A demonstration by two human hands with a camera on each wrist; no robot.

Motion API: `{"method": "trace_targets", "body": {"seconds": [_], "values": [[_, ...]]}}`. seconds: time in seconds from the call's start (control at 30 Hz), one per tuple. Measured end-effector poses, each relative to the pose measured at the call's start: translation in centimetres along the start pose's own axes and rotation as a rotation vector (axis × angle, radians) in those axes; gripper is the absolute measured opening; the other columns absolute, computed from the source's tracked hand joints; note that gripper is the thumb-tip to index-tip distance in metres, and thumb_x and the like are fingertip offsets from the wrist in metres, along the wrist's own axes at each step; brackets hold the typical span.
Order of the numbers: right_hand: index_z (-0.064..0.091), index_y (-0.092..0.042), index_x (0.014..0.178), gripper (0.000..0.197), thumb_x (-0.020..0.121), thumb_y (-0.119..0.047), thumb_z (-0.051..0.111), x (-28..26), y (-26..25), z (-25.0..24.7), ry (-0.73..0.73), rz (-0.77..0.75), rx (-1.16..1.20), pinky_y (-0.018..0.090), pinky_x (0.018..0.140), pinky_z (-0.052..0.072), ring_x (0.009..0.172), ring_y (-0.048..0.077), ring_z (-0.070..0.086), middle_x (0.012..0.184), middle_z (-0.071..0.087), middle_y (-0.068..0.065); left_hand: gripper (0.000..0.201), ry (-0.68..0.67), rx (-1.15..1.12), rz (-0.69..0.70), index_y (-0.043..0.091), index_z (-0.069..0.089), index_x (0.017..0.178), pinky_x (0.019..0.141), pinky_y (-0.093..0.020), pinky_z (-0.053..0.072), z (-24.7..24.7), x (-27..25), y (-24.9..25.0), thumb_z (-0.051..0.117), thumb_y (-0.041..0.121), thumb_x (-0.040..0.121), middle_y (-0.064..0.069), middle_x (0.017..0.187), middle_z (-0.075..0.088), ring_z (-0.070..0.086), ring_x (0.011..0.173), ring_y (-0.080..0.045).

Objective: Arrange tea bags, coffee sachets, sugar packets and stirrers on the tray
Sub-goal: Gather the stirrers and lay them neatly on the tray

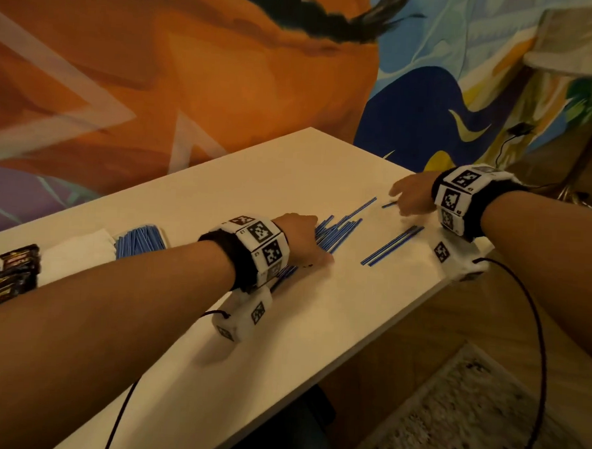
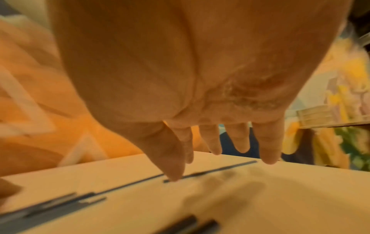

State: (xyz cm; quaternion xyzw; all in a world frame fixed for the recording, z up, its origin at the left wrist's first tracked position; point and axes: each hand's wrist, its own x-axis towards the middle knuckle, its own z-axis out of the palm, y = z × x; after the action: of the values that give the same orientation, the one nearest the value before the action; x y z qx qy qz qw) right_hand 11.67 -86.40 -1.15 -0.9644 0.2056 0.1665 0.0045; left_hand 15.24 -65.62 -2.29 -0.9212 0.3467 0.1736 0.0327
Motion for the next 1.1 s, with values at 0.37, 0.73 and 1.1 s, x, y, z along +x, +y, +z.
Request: {"method": "trace_targets", "body": {"seconds": [0.37,0.73,1.1], "values": [[0.056,0.004,0.121,0.038,0.1,-0.022,0.038,-1.3,-4.5,0.8,-0.031,-0.186,0.074,0.036,0.099,0.041,0.105,0.03,0.052,0.128,0.056,0.017,0.049,0.009,0.013,0.073,0.015,0.041,0.134,0.085,-0.034,0.045,1.3,-0.3,-0.3,0.056,0.031,0.091,-0.009,0.123,0.055,0.055,0.106,-0.027],[0.057,-0.017,0.13,0.056,0.081,-0.039,0.073,-4.8,-1.2,0.9,-0.018,-0.077,-0.116,0.035,0.101,0.045,0.119,0.023,0.053,0.133,0.055,0.005,0.075,0.017,-0.109,0.048,0.029,0.012,0.153,0.098,-0.034,0.042,1.7,0.2,0.0,0.045,0.056,0.091,-0.008,0.145,0.043,0.048,0.125,-0.027],[0.065,-0.015,0.111,0.05,0.07,-0.037,0.083,-4.1,-7.3,2.0,0.184,-0.24,0.176,0.031,0.076,0.051,0.098,0.023,0.062,0.11,0.065,0.004,0.056,0.134,-0.223,-0.053,0.018,0.031,0.144,0.075,-0.027,0.042,0.1,-1.7,-0.6,0.05,0.03,0.093,-0.009,0.131,0.054,0.055,0.099,-0.021]]}}
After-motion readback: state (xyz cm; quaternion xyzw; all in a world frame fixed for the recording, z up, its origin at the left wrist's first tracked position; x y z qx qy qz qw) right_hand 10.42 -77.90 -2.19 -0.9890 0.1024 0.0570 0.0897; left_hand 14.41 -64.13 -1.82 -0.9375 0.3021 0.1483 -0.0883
